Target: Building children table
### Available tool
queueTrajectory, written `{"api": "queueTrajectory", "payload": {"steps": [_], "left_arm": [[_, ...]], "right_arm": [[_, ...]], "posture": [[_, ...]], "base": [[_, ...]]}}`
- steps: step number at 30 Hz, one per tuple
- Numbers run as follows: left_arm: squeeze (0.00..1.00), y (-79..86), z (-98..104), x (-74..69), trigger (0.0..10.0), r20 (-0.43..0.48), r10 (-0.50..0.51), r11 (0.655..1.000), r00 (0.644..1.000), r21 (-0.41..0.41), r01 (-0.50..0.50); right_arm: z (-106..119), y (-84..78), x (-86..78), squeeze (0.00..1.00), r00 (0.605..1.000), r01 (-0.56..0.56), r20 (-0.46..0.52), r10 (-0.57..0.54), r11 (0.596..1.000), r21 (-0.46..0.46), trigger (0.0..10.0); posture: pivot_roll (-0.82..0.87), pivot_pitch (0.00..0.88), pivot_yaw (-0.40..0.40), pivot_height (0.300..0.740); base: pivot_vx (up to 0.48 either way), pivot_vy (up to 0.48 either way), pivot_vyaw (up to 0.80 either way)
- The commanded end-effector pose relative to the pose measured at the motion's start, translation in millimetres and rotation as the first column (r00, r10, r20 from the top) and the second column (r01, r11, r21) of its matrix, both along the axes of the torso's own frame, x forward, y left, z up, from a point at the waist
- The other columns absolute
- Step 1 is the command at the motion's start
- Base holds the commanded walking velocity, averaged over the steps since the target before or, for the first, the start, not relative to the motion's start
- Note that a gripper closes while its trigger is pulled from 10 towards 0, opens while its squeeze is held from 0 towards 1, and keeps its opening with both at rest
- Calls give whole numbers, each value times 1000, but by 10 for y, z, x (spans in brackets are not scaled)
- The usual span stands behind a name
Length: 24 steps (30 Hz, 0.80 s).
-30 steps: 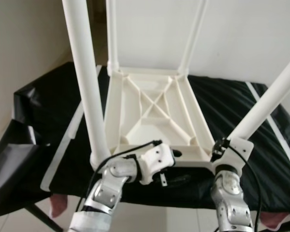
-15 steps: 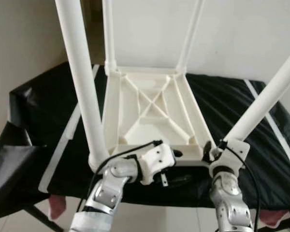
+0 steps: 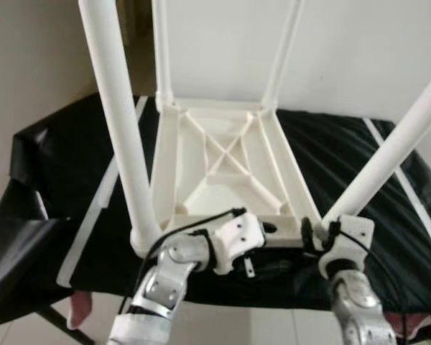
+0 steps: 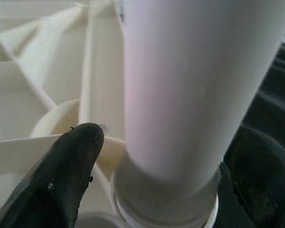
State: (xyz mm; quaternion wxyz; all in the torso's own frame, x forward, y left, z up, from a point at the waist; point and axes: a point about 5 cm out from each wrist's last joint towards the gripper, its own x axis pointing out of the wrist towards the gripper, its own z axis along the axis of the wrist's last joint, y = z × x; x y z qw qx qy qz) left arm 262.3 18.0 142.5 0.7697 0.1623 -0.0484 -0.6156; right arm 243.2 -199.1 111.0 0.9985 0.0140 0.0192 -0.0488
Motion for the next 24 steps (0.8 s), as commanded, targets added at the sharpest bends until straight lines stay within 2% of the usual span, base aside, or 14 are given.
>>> {"api": "queueTrajectory", "payload": {"steps": [1,3,8,10,13,15,17,19,24], "left_arm": [[0,-2,-15,57,10000,5,132,991,991,-38,-132],[0,-7,-39,28,10000,-7,119,992,993,-32,-119],[0,-2,-65,7,10000,-13,108,994,994,-18,-109],[0,2,-81,-5,10000,-29,90,996,996,-10,-90],[0,3,-78,-8,10000,-34,83,996,996,-12,-83],[0,-9,-54,-8,10000,-45,66,998,997,-23,-67],[0,-9,-54,-8,10000,-45,66,998,997,-23,-67],[0,-30,-16,-14,10000,-43,56,998,998,-34,-57],[0,-30,21,-16,10000,-29,53,998,998,-39,-54]], "right_arm": [[37,-62,-24,0,998,-62,19,62,998,-6,10000],[41,-150,-44,0,990,-140,10,141,989,-45,10000],[47,-209,-47,0,980,-201,-3,201,977,-65,10000],[63,-256,-39,0,966,-260,-16,259,962,-85,10000],[72,-271,-34,0,960,-279,-20,278,955,-98,10000],[101,-320,-4,0,941,-337,-36,336,932,-136,10000],[101,-320,-4,0,941,-337,-36,336,932,-136,10000],[123,-391,36,0,922,-388,-62,383,907,-164,10000],[130,-451,60,0,909,-416,-80,408,893,-171,10000]], "posture": [[-25,0,-55,740],[-25,0,-54,740],[-24,0,-50,740],[-25,0,-48,740],[-24,0,-48,740],[-22,0,-51,740],[-22,0,-51,740],[-17,0,-56,740],[-10,0,-61,740]], "base": [[0,0,0],[0,0,0],[0,0,0],[0,0,0],[0,0,0],[0,0,0],[0,0,0],[0,0,0],[0,0,0]]}}
